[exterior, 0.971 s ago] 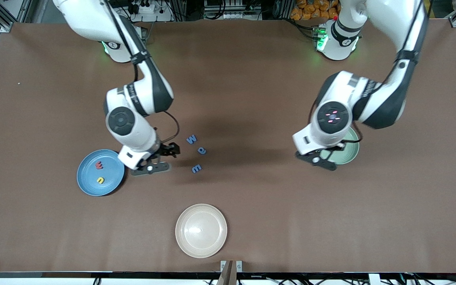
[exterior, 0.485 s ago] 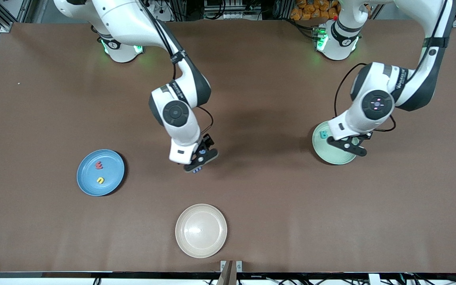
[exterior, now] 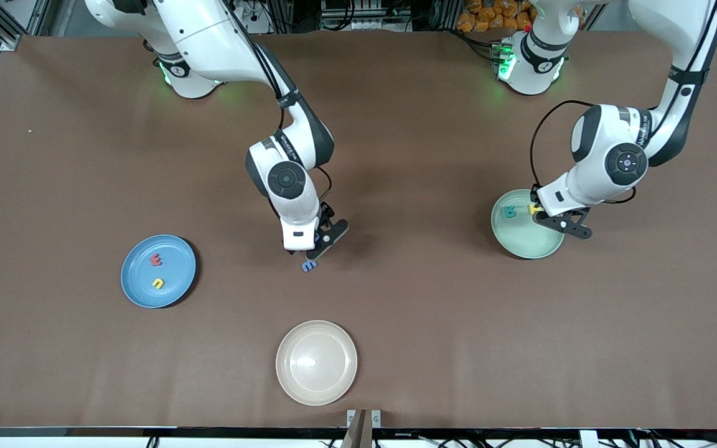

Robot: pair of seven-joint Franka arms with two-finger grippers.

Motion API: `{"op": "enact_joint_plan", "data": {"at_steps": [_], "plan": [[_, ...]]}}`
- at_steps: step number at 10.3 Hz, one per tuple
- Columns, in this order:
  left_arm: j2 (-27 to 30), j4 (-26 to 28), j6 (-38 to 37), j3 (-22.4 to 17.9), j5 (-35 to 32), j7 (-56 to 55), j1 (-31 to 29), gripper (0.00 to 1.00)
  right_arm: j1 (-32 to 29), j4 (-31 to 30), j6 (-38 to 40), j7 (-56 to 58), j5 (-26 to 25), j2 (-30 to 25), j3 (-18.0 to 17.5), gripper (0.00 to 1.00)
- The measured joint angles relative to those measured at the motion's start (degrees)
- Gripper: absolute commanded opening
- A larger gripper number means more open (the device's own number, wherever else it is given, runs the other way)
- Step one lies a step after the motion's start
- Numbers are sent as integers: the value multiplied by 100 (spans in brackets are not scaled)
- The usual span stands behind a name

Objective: Sort upper and lower case letters into plates
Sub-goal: 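Drop the Q on the green plate while the right gripper grasps the a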

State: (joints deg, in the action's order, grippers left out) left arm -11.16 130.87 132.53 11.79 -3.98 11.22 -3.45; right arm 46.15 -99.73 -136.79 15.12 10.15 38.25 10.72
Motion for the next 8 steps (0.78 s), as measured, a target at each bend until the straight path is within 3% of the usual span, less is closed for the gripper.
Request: {"op": "enact_joint_plan", "data": {"at_steps": [5, 6, 7, 8], "plan": [[0, 4, 26, 154, 115, -150, 23, 29, 7, -131, -454, 275, 0, 126, -110, 100], [-1, 4, 54, 172, 115, -249, 38, 33, 6, -138, -494, 310, 0, 169, -110, 91], [-9, 8, 131, 181, 115, -337, 66, 37, 6, -139, -556, 325, 0, 212, -111, 5], [-27, 24, 208, 186, 116, -386, 102, 44, 6, -138, -594, 327, 0, 235, -111, 0]]}}
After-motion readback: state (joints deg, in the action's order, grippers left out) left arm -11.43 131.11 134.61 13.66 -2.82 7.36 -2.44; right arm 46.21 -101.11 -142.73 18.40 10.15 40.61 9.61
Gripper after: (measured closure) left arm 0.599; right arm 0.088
